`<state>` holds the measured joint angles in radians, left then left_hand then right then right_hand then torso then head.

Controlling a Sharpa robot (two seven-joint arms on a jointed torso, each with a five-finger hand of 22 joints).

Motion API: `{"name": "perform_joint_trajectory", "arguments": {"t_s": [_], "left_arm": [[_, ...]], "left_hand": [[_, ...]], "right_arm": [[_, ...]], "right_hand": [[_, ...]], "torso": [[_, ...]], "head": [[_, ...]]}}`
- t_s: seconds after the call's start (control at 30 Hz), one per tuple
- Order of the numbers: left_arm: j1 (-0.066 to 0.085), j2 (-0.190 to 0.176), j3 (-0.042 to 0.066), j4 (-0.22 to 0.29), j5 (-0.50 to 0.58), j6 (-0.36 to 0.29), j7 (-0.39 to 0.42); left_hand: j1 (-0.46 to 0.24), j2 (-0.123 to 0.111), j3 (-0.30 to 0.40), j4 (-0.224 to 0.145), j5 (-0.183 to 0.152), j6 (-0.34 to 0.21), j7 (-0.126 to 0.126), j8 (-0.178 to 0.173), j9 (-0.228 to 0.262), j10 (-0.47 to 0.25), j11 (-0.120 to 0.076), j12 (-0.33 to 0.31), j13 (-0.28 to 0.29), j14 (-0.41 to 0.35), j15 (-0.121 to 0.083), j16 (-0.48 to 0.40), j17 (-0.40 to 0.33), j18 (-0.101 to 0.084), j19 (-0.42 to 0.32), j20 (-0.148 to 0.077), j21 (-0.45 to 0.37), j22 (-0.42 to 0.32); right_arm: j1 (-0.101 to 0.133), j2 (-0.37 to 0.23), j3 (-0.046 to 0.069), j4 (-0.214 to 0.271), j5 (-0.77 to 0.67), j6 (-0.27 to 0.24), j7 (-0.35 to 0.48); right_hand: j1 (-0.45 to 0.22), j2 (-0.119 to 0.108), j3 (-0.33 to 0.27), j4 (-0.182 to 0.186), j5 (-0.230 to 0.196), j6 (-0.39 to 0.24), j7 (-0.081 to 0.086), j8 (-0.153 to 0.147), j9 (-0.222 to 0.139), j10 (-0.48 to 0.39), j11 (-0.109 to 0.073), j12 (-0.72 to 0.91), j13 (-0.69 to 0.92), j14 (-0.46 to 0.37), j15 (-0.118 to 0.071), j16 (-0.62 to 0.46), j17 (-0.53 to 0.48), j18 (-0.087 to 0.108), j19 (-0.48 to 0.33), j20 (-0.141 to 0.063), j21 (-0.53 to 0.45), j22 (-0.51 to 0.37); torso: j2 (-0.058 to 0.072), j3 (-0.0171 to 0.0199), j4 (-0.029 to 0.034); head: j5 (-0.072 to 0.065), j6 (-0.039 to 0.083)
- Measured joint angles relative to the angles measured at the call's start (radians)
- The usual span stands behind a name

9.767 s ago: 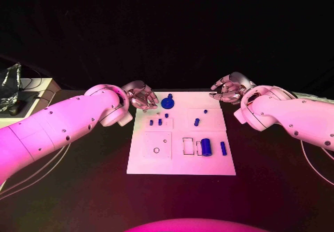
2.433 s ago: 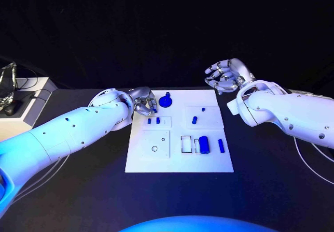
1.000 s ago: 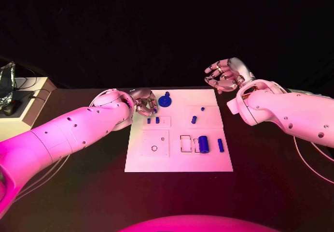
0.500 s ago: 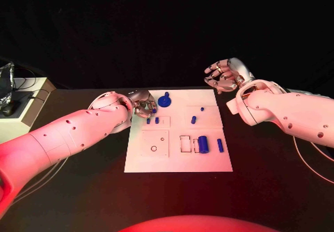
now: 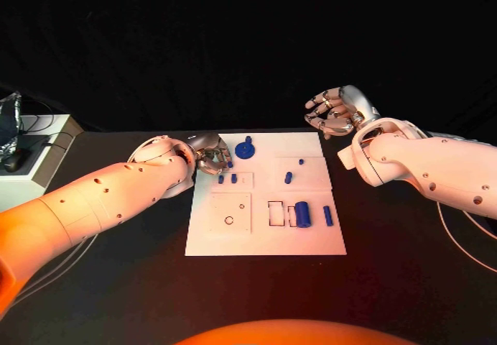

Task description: Assemble the parts on the task board

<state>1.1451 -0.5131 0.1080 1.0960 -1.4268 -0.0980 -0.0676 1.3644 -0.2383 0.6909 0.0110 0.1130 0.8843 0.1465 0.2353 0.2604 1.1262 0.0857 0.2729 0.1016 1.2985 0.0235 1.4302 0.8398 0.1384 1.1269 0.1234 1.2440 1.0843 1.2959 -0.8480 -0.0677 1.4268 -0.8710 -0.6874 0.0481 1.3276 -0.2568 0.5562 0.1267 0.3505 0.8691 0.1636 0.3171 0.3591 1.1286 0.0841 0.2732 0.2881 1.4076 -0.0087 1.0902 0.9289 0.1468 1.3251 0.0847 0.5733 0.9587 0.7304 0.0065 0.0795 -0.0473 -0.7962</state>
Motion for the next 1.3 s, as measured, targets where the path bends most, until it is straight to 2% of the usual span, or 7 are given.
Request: {"name": "perform_joint_trajectory", "arguments": {"t_s": [0.3, 0.57, 0.7, 0.87, 1.0, 1.1, 1.3], "left_arm": [[0.0, -0.01, 0.01, -0.01, 0.002, -0.013, -0.001], [0.0, -0.035, 0.045, -0.045, 0.058, -0.031, 0.014], [0.0, -0.064, 0.058, -0.057, 0.182, -0.05, 0.049], [-0.002, -0.11, 0.063, -0.052, 0.418, -0.06, 0.137], [-0.024, -0.162, 0.072, -0.011, 0.654, -0.052, 0.211], [-0.057, -0.201, 0.091, 0.032, 0.825, -0.039, 0.265], [-0.101, -0.259, 0.128, 0.114, 1.05, -0.018, 0.353]], "left_hand": [[0.0, 0.0, -0.003, -0.003, 0.0, -0.018, -0.008, -0.015, -0.006, 0.0, 0.0, -0.009, 0.003, -0.004, -0.004, 0.0, 0.002, 0.0, 0.0, 0.0, -0.004, -0.002], [0.005, -0.005, -0.005, -0.006, 0.0, -0.032, -0.014, -0.026, -0.01, -0.027, 0.016, -0.029, 0.004, -0.052, 0.009, -0.022, -0.081, 0.0, -0.037, 0.007, -0.035, -0.038], [0.021, 0.01, 0.023, -0.006, 0.0, 0.018, 0.028, -0.007, -0.004, -0.088, 0.04, -0.048, -0.003, -0.263, 0.028, -0.16, -0.367, 0.034, -0.24, 0.022, -0.188, -0.204], [0.002, 0.031, -0.011, 0.016, 0.0, 0.031, 0.041, -0.001, -0.002, -0.138, 0.063, -0.033, -0.013, -0.42, 0.055, -0.323, -0.476, 0.034, -0.369, 0.052, -0.317, -0.272], [-0.024, 0.032, -0.082, 0.068, -0.004, 0.024, 0.049, 0.009, 0.001, -0.144, 0.071, -0.005, -0.025, -0.453, 0.08, -0.544, -0.585, 0.034, -0.47, 0.106, -0.636, -0.479], [-0.018, 0.026, -0.105, 0.094, -0.004, 0.024, 0.049, 0.022, 0.004, -0.124, 0.069, -0.044, -0.035, -0.394, 0.084, -0.75, -0.64, 0.033, -0.392, 0.13, -0.834, -0.638], [-0.002, 0.032, -0.111, 0.101, -0.004, 0.027, 0.045, 0.028, 0.006, -0.073, 0.062, -0.091, -0.035, -0.348, 0.082, -0.897, -0.645, 0.032, -0.287, 0.109, -0.898, -0.706]], "right_arm": [[0.0, -0.001, 0.0, -0.003, -0.011, 0.026, -0.011], [-0.001, -0.002, -0.001, -0.016, -0.132, 0.142, -0.036], [-0.002, -0.003, -0.004, -0.028, -0.245, 0.236, -0.056], [-0.013, -0.002, -0.006, -0.033, -0.392, 0.319, -0.082], [-0.024, -0.001, -0.009, -0.034, -0.51, 0.355, -0.106], [-0.029, 0.001, -0.01, -0.036, -0.59, 0.37, -0.127], [-0.04, 0.012, -0.014, -0.042, -0.709, 0.385, -0.176]], "right_hand": [[0.006, -0.001, 0.022, -0.039, -0.003, 0.002, 0.002, -0.006, -0.003, 0.011, 0.003, -0.038, -0.047, 0.054, 0.007, 0.163, 0.192, -0.024, 0.104, 0.004, 0.315, 0.198], [0.028, 0.006, 0.039, -0.074, -0.04, 0.047, -0.003, -0.023, -0.01, 0.041, -0.002, -0.067, -0.08, 0.057, 0.003, 0.24, 0.266, -0.04, 0.138, -0.002, 0.503, 0.326], [0.028, 0.006, 0.038, -0.075, -0.069, 0.06, -0.006, -0.028, -0.011, 0.042, -0.002, -0.09, -0.095, 0.057, 0.003, 0.244, 0.266, -0.055, 0.138, -0.002, 0.515, 0.338], [0.028, 0.006, 0.038, -0.075, -0.091, 0.066, -0.008, -0.04, -0.013, 0.035, 0.003, -0.122, -0.116, 0.057, 0.003, 0.244, 0.262, -0.055, 0.138, -0.002, 0.515, 0.34], [0.013, -0.008, 0.038, -0.075, -0.105, 0.065, -0.008, -0.05, -0.016, 0.018, 0.003, -0.144, -0.133, 0.057, 0.003, 0.244, 0.255, -0.055, 0.134, 0.002, 0.515, 0.341], [0.007, -0.015, 0.033, -0.07, -0.12, 0.065, -0.008, -0.059, -0.019, 0.016, 0.005, -0.153, -0.144, 0.057, 0.003, 0.244, 0.253, -0.055, 0.134, 0.002, 0.515, 0.342], [0.007, -0.015, 0.033, -0.069, -0.121, 0.065, -0.008, -0.066, -0.02, 0.014, 0.007, -0.162, -0.152, 0.057, 0.003, 0.244, 0.25, -0.055, 0.13, 0.005, 0.511, 0.342]], "torso": [[0.0, 0.0, -0.0004], [0.0, 0.0002, -0.0021], [-0.001, 0.0003, -0.002], [-0.001, 0.0001, -0.0012], [-0.002, -0.0001, -0.0004], [-0.003, -0.0005, 0.0013], [-0.003, -0.0025, 0.0046]], "head": [[0.002, 0.002], [-0.001, 0.007], [-0.007, 0.009], [-0.029, 0.021], [-0.047, 0.03], [-0.064, 0.033], [-0.081, 0.034]]}}
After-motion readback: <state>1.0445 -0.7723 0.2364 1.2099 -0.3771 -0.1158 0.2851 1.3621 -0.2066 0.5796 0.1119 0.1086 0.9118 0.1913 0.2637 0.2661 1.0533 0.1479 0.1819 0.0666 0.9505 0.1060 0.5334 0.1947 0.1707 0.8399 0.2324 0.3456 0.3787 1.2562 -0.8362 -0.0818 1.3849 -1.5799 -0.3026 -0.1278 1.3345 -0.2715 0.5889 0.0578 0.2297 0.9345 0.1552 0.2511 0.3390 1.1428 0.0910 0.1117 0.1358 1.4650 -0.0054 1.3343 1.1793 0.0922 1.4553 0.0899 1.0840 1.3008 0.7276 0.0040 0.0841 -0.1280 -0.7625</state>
